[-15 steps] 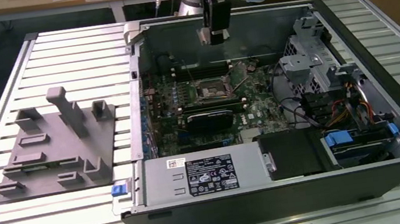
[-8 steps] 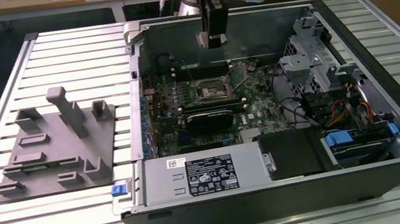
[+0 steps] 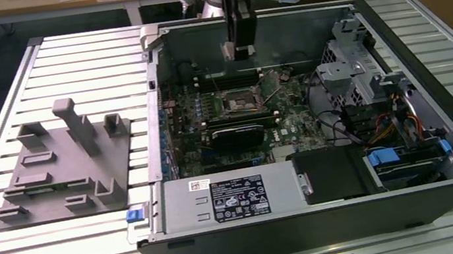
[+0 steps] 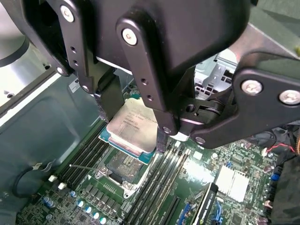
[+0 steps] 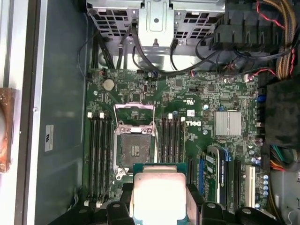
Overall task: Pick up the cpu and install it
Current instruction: 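Place the cpu into insertion slot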
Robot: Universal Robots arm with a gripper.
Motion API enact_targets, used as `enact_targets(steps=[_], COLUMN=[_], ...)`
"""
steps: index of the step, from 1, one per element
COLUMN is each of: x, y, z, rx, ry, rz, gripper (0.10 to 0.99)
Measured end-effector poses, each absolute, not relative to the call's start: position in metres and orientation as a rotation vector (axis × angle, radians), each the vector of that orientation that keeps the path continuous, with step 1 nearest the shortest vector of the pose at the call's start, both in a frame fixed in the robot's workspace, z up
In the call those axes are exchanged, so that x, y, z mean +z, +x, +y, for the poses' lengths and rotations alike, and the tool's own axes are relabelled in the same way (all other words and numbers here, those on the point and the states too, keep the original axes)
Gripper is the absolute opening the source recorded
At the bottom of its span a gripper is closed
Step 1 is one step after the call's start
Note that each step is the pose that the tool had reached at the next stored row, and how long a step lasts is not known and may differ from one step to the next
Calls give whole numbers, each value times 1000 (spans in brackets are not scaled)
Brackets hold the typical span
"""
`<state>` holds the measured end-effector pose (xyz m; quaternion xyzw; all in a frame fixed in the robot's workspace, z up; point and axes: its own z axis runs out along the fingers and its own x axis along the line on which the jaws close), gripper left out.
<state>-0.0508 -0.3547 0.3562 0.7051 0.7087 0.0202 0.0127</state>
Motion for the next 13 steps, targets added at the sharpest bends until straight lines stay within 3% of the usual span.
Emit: enact_targets(steps=[13], x=[340], y=[-51], z=[-355], rx=[53], ry=[2203], rz=[2213], gripper=[529])
